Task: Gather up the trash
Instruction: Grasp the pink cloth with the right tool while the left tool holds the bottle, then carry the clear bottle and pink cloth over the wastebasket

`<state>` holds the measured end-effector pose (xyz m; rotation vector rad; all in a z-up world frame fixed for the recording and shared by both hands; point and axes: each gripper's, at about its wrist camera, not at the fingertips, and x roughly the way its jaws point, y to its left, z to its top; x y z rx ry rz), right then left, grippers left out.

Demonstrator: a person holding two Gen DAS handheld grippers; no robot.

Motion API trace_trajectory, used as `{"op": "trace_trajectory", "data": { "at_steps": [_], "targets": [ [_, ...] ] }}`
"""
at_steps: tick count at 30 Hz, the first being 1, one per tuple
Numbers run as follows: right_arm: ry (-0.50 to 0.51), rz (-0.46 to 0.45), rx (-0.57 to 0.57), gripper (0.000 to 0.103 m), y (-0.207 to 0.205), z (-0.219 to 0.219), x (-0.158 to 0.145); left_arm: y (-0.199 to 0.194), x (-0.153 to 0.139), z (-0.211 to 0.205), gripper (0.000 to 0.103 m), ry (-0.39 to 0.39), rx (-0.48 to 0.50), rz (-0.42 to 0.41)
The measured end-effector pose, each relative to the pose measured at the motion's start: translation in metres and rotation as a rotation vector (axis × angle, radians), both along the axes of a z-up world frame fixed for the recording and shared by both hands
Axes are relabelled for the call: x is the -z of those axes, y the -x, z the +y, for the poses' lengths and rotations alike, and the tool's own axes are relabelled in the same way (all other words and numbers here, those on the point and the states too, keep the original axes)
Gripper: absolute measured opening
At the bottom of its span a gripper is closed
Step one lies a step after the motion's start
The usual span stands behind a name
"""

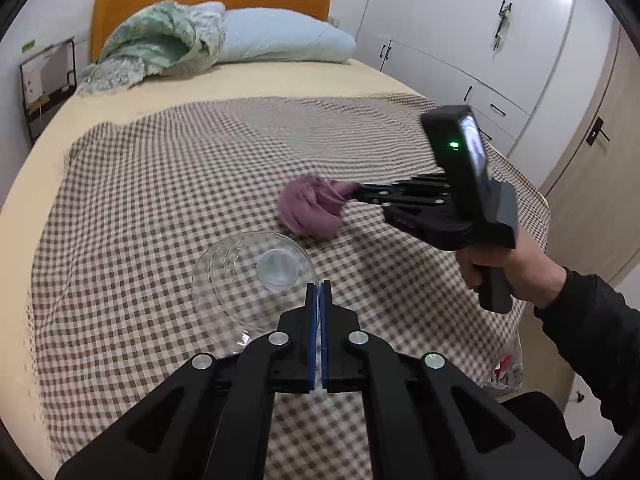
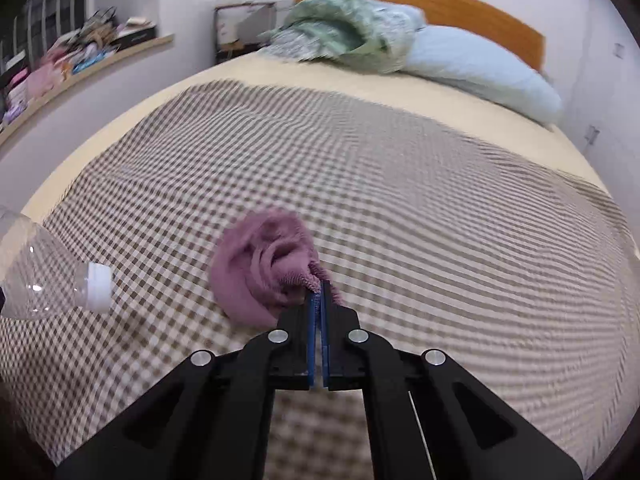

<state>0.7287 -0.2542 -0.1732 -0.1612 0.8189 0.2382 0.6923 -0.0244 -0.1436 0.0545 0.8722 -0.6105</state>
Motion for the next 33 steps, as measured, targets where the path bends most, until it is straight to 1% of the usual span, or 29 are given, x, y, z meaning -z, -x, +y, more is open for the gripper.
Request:
{"op": "trace_trajectory", "data": {
  "at_steps": [3, 5, 7, 8, 9, 11, 13, 16, 17, 19, 21, 22, 24, 25, 27, 28, 29, 30, 31, 32, 33],
  "targets": [
    [-0.008, -0.018, 0.057, 0.002, 0.027, -0.034, -0.019, 0.020, -0.016, -0.016, 0.000, -0.002, 0.011, -0.015],
    [-0.009, -0.029, 0.102, 0.002, 0.044, -0.061, -0.030, 0.025, -0.029, -0.030, 0.000, 0.002, 0.012, -0.028],
    [0.001, -0.044, 0.163, 0.002, 0.074, -0.098, -0.045, 0.036, -0.040, -0.046, 0.000, 0.011, 0.031, -0.029],
    [0.008, -0.049, 0.183, 0.002, 0.086, -0.110, -0.047, 0.045, -0.048, -0.059, 0.000, 0.012, 0.046, -0.036],
    [0.019, -0.057, 0.216, 0.002, 0.105, -0.131, -0.054, 0.053, -0.052, -0.072, 0.000, 0.014, 0.064, -0.043],
    [0.025, -0.067, 0.281, 0.002, 0.143, -0.173, -0.066, 0.074, -0.060, -0.107, 0.000, 0.034, 0.121, -0.047],
    [0.036, -0.074, 0.351, 0.002, 0.186, -0.217, -0.074, 0.094, -0.056, -0.146, 0.000, 0.033, 0.182, -0.022],
    [0.085, -0.082, 0.455, 0.002, 0.259, -0.276, -0.083, 0.132, -0.052, -0.210, 0.000, 0.047, 0.290, 0.013],
    [0.095, -0.084, 0.505, 0.002, 0.293, -0.299, -0.085, 0.147, -0.050, -0.234, 0.000, 0.052, 0.333, 0.024],
    [0.119, -0.084, 0.566, 0.002, 0.335, -0.324, -0.085, 0.176, -0.046, -0.275, 0.000, 0.057, 0.411, 0.048],
    [0.181, -0.080, 0.637, 0.002, 0.388, -0.347, -0.078, 0.208, -0.032, -0.323, 0.000, 0.039, 0.503, 0.078],
    [0.200, -0.070, 0.661, 0.002, 0.409, -0.355, -0.072, 0.224, -0.028, -0.340, 0.000, 0.028, 0.534, 0.089],
    [0.204, -0.039, 0.710, 0.002, 0.455, -0.372, -0.053, 0.259, -0.004, -0.384, 0.000, -0.006, 0.618, 0.130],
    [0.195, -0.022, 0.729, 0.002, 0.470, -0.374, -0.043, 0.270, 0.005, -0.398, 0.000, -0.020, 0.640, 0.146],
    [0.163, 0.022, 0.774, 0.002, 0.507, -0.385, -0.016, 0.291, 0.040, -0.433, 0.000, -0.061, 0.677, 0.214],
    [0.143, 0.041, 0.794, 0.002, 0.522, -0.388, -0.001, 0.303, 0.069, -0.456, 0.000, -0.110, 0.696, 0.266],
    [0.127, 0.053, 0.808, 0.002, 0.531, -0.391, 0.009, 0.308, 0.093, -0.470, 0.000, -0.160, 0.702, 0.294],
    [0.103, 0.072, 0.825, 0.002, 0.543, -0.395, 0.023, 0.310, 0.107, -0.481, 0.000, -0.191, 0.704, 0.316],
    [0.081, 0.088, 0.841, 0.002, 0.554, -0.396, 0.037, 0.315, 0.136, -0.498, 0.000, -0.243, 0.713, 0.360],
    [0.067, 0.098, 0.851, 0.002, 0.557, -0.396, 0.046, 0.314, 0.149, -0.509, 0.000, -0.269, 0.709, 0.388],
    [0.043, 0.110, 0.864, 0.002, 0.564, -0.395, 0.057, 0.308, 0.168, -0.516, 0.000, -0.294, 0.700, 0.427]
  ]
}}
